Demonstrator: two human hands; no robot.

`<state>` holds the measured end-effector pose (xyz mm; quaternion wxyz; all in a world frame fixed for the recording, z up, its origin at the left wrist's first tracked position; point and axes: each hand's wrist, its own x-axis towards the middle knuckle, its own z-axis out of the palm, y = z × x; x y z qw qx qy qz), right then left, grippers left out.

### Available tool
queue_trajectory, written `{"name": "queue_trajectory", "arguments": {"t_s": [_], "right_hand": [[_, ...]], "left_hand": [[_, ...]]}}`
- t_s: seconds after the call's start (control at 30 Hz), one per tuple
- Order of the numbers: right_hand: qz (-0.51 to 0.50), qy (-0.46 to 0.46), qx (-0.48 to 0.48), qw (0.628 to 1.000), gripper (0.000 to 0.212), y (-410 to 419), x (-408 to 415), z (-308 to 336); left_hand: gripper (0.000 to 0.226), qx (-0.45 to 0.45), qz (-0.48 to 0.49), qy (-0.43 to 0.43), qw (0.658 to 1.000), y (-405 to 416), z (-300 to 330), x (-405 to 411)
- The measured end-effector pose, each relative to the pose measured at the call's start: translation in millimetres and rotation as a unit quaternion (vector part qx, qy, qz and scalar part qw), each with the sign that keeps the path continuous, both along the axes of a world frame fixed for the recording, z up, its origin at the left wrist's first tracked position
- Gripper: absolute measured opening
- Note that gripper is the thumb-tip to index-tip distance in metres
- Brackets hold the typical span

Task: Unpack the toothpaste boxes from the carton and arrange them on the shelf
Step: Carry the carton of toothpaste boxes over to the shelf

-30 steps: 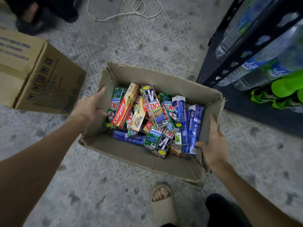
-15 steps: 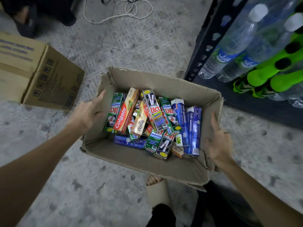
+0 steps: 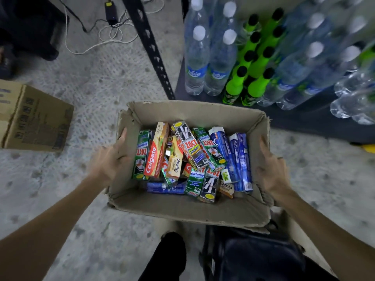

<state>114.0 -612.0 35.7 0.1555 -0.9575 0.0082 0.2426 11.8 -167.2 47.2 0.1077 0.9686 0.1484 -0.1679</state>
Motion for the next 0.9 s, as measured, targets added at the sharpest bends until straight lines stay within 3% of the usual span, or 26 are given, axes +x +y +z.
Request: {"name": "queue_trajectory", "arguments": {"t_s": [0.4,0.77,0.9], "right_hand": [[-0.041,-0.015,-0.038,0.998,0.102,-145.3,6.7,19.4],[-0.065,-0.011,-0.065,0.996,0.09,-233.7,32.0,-5.5],[-0.069,-0.006,-0.066,0.995,0.091,-248.5,43.0,-29.5]], "left_hand": [[0.085,0.01,-0.012,0.027,1.0,-158.3,12.6,51.7],[0.086,-0.007,-0.059,0.017,0.998,-251.7,-25.8,85.6],[0.092,-0.039,-0.05,0.006,0.998,-257.3,-65.8,90.1]]}}
